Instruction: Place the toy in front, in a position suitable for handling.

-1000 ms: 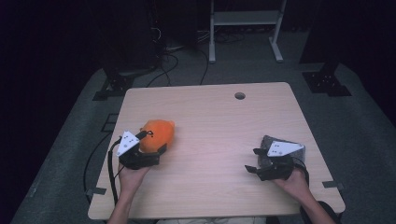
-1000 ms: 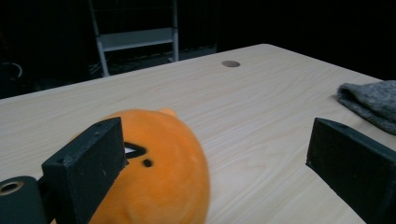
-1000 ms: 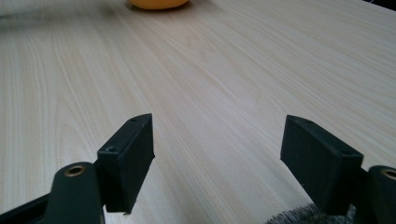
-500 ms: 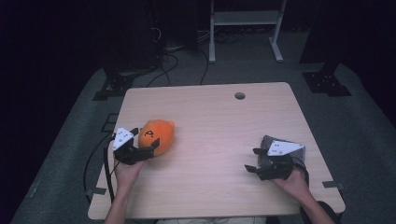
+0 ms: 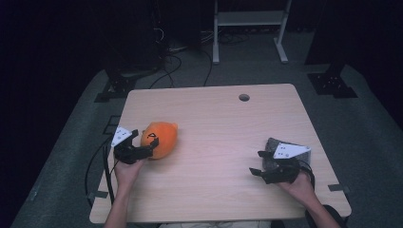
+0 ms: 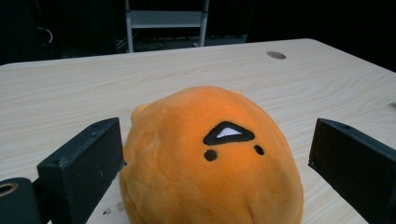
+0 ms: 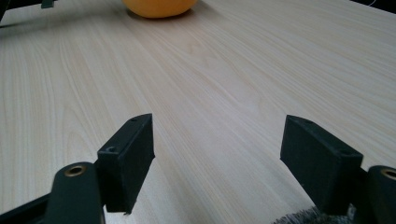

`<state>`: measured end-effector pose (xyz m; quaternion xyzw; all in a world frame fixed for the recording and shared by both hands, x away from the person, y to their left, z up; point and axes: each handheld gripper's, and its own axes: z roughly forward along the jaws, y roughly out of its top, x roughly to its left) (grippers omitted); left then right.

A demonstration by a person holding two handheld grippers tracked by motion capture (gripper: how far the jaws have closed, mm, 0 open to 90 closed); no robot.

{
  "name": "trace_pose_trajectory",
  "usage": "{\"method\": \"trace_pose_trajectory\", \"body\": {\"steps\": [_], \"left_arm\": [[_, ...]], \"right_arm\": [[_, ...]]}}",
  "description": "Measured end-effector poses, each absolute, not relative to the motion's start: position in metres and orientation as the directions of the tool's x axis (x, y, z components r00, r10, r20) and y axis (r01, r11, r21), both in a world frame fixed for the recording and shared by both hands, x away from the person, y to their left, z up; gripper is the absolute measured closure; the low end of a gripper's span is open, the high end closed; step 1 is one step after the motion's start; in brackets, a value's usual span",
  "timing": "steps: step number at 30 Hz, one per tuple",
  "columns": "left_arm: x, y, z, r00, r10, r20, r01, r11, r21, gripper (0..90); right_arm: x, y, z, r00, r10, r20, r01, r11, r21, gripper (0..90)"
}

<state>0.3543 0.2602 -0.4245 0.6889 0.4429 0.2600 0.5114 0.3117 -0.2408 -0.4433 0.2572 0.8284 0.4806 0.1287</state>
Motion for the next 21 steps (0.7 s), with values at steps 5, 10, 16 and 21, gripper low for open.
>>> {"method": "trace_pose_trajectory", "body": {"steps": [5, 10, 16, 21], "left_arm": [[0.357, 0.257, -0.428, 0.479, 0.873, -0.09, 0.377, -0.112, 0.919, 2.7], [0.361, 0.252, -0.434, 0.479, 0.875, -0.068, 0.415, -0.157, 0.896, 2.7], [0.364, 0.25, -0.438, 0.464, 0.882, -0.085, 0.456, -0.156, 0.876, 3.0], [0.362, 0.248, -0.44, 0.488, 0.871, -0.057, 0.449, -0.194, 0.872, 16.9]], "right_arm": [[0.311, -0.241, -0.443, -0.834, 0.55, 0.035, 0.303, 0.405, 0.863, 24.6], [0.311, -0.242, -0.442, -0.833, 0.552, 0.033, 0.301, 0.402, 0.865, 24.6], [0.311, -0.244, -0.442, -0.83, 0.556, 0.036, 0.302, 0.395, 0.868, 24.6], [0.311, -0.245, -0.441, -0.83, 0.557, 0.035, 0.299, 0.391, 0.871, 24.7]]}}
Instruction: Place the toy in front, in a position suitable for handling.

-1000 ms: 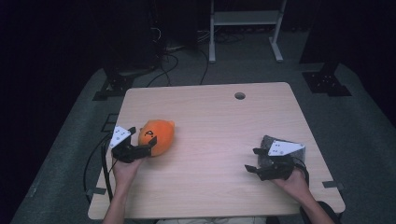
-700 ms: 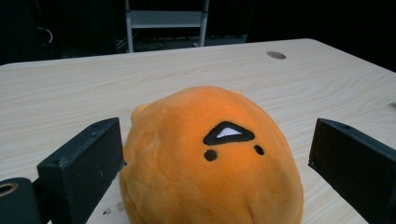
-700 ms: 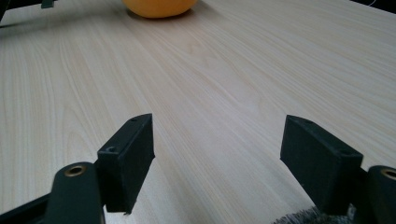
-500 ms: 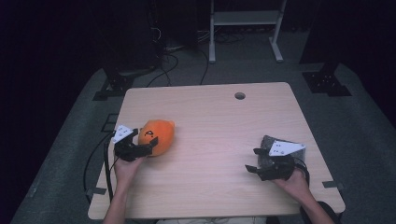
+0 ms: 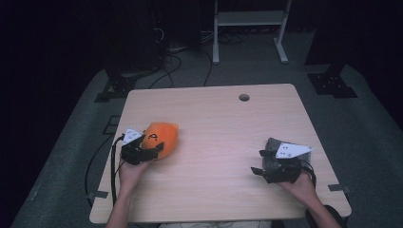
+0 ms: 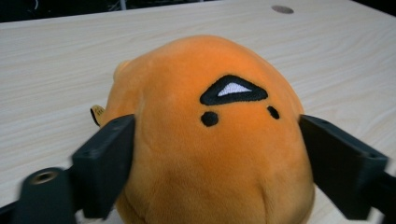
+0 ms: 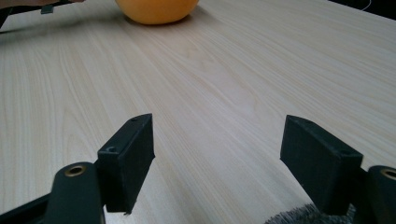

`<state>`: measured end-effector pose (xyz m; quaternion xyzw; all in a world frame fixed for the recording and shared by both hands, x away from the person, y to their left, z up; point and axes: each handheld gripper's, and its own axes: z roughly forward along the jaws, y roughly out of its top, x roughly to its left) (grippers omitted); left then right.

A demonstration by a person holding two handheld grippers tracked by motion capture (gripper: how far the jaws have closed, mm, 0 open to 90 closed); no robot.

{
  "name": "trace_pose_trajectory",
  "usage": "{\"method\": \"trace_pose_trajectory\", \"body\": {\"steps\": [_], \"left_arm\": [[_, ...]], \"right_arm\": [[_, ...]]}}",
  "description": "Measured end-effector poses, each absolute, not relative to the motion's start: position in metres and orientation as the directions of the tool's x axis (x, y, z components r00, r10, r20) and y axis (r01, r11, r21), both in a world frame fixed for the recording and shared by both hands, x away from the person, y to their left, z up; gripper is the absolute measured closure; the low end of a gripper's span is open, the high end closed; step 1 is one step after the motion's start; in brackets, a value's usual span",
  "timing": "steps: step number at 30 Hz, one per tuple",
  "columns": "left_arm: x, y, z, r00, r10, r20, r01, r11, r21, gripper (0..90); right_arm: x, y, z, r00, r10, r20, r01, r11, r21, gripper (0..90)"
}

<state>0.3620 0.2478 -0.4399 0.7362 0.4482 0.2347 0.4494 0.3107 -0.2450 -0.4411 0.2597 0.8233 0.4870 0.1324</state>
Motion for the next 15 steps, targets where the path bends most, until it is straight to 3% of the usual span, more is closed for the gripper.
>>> {"method": "trace_pose_trajectory", "body": {"steps": [1, 7, 15], "left_arm": [[0.3614, 0.2472, -0.4394, 0.492, 0.869, -0.05, 0.448, -0.203, 0.871, 24.7], [0.3595, 0.2479, -0.4379, 0.492, 0.87, -0.041, 0.444, -0.21, 0.871, 36.0], [0.3561, 0.2499, -0.4341, 0.479, 0.877, -0.045, 0.422, -0.185, 0.887, 42.6]], "right_arm": [[0.3105, -0.2454, -0.4407, -0.829, 0.558, 0.036, 0.299, 0.388, 0.872, 24.7], [0.3107, -0.246, -0.4405, -0.829, 0.558, 0.031, 0.294, 0.387, 0.874, 24.8], [0.3105, -0.2478, -0.4396, -0.824, 0.565, 0.035, 0.296, 0.377, 0.878, 24.9]]}}
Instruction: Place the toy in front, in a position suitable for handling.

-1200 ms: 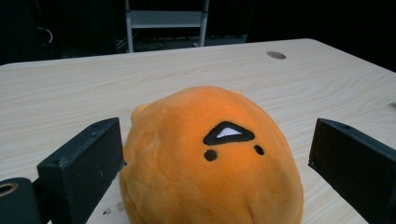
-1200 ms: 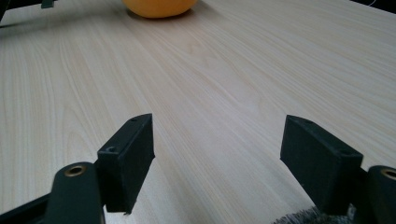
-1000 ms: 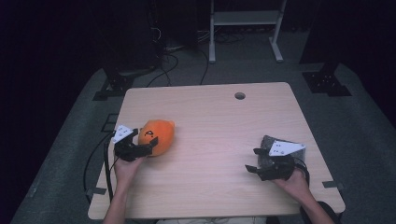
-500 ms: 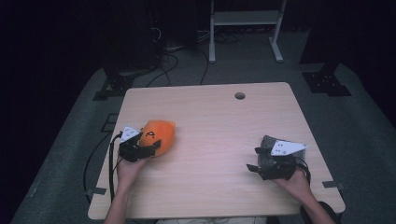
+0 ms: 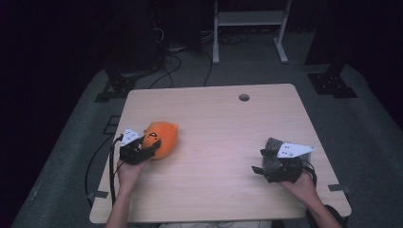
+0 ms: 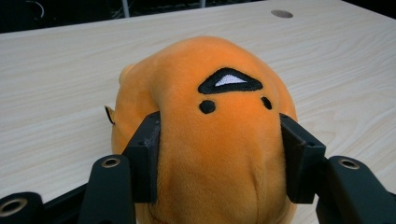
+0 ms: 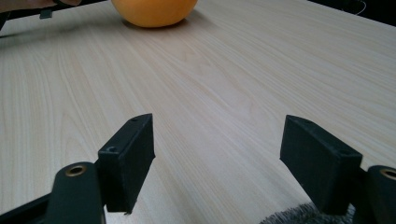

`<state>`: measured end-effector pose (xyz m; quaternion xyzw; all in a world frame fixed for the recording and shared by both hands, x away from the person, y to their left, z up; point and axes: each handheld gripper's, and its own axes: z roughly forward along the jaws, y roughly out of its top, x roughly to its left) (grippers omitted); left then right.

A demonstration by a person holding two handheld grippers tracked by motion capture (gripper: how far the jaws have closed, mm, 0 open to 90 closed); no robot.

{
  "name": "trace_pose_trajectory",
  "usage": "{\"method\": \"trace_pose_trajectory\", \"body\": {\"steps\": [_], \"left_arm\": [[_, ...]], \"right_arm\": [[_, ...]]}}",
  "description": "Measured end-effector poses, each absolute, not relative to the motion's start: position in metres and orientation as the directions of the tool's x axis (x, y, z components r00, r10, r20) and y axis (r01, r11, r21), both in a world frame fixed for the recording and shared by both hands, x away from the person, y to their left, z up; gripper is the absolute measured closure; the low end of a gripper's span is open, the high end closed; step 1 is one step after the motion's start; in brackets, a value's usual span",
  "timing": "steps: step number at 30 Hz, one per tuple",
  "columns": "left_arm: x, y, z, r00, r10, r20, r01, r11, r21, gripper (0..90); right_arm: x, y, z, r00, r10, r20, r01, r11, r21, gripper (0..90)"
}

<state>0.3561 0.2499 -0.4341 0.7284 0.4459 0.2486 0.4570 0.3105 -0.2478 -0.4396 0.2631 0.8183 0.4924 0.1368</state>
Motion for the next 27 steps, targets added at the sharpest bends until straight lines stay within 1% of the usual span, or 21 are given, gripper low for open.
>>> {"method": "trace_pose_trajectory", "body": {"steps": [7, 10, 12, 18, 20, 22, 23, 24, 27], "left_arm": [[0.351, 0.245, -0.426, 0.5, 0.863, -0.065, 0.388, -0.157, 0.908, 43.4], [0.348, 0.239, -0.422, 0.532, 0.841, -0.097, 0.376, -0.132, 0.917, 43.5], [0.346, 0.233, -0.42, 0.562, 0.819, -0.113, 0.368, -0.125, 0.922, 43.4], [0.34, 0.211, -0.416, 0.64, 0.761, -0.106, 0.34, -0.156, 0.927, 43.3], [0.337, 0.203, -0.415, 0.66, 0.745, -0.09, 0.329, -0.179, 0.927, 43.3], [0.335, 0.196, -0.414, 0.681, 0.727, -0.087, 0.32, -0.189, 0.928, 43.1], [0.334, 0.193, -0.414, 0.692, 0.717, -0.084, 0.314, -0.195, 0.929, 43.1], [0.333, 0.189, -0.414, 0.703, 0.707, -0.081, 0.31, -0.201, 0.929, 43.1], [0.329, 0.179, -0.415, 0.736, 0.674, -0.064, 0.295, -0.233, 0.927, 43.1]], "right_arm": [[0.31, -0.251, -0.439, -0.819, 0.572, 0.032, 0.291, 0.368, 0.883, 24.9], [0.311, -0.252, -0.438, -0.815, 0.578, 0.032, 0.293, 0.364, 0.884, 24.9], [0.312, -0.255, -0.439, -0.809, 0.588, 0.009, 0.284, 0.377, 0.881, 25.0], [0.314, -0.263, -0.438, -0.794, 0.608, 0.013, 0.291, 0.361, 0.886, 25.0], [0.315, -0.266, -0.437, -0.788, 0.615, 0.01, 0.288, 0.355, 0.889, 25.1], [0.316, -0.275, -0.438, -0.775, 0.632, -0.026, 0.28, 0.38, 0.881, 26.8], [0.316, -0.275, -0.438, -0.775, 0.632, -0.026, 0.28, 0.38, 0.881, 26.8], [0.317, -0.279, -0.438, -0.771, 0.636, -0.008, 0.29, 0.363, 0.885, 27.0], [0.316, -0.287, -0.436, -0.761, 0.649, -0.01, 0.274, 0.335, 0.901, 27.0]]}}
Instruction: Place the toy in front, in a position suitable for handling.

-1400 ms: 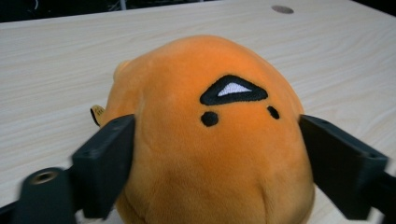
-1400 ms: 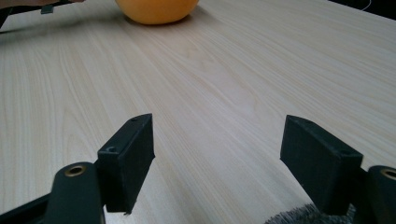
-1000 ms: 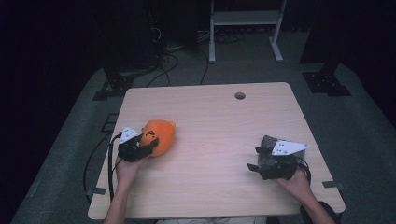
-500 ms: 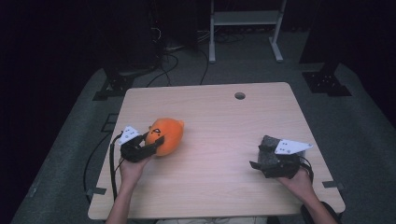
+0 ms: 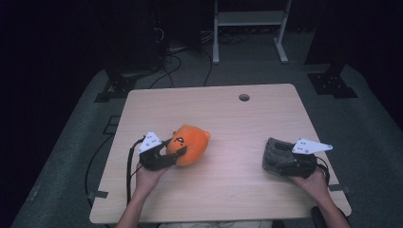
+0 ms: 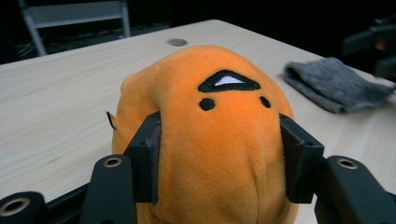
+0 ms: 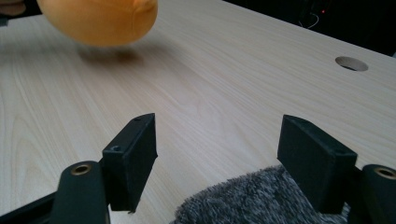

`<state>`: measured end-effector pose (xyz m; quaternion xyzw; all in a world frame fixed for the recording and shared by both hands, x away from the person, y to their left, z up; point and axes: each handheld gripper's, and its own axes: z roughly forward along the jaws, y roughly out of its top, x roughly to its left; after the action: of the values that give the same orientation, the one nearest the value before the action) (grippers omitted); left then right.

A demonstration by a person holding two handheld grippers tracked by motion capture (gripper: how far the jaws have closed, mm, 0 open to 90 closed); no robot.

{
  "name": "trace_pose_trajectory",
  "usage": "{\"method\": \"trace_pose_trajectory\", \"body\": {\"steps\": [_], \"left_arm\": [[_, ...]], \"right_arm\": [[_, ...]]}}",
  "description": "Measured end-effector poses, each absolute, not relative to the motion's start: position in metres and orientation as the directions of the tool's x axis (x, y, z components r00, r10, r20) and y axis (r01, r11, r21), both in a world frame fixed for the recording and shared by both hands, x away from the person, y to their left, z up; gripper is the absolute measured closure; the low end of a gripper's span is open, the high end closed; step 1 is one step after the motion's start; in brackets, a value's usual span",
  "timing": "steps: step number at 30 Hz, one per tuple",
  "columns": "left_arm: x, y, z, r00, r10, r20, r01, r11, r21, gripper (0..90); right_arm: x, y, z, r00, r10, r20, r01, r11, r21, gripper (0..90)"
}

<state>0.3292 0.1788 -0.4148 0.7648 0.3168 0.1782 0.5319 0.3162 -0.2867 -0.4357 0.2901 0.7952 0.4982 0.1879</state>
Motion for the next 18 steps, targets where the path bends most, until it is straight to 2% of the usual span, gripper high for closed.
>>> {"method": "trace_pose_trajectory", "body": {"steps": [10, 18], "left_arm": [[0.319, 0.144, -0.419, 0.82, 0.571, -0.031, 0.249, -0.308, 0.918, 42.4], [0.316, 0.13, -0.424, 0.854, 0.521, -0.02, 0.231, -0.344, 0.91, 42.1]], "right_arm": [[0.323, -0.298, -0.44, -0.719, 0.695, -0.003, 0.325, 0.339, 0.883, 27.0], [0.336, -0.296, -0.452, -0.697, 0.717, -0.015, 0.403, 0.409, 0.819, 28.7]]}}
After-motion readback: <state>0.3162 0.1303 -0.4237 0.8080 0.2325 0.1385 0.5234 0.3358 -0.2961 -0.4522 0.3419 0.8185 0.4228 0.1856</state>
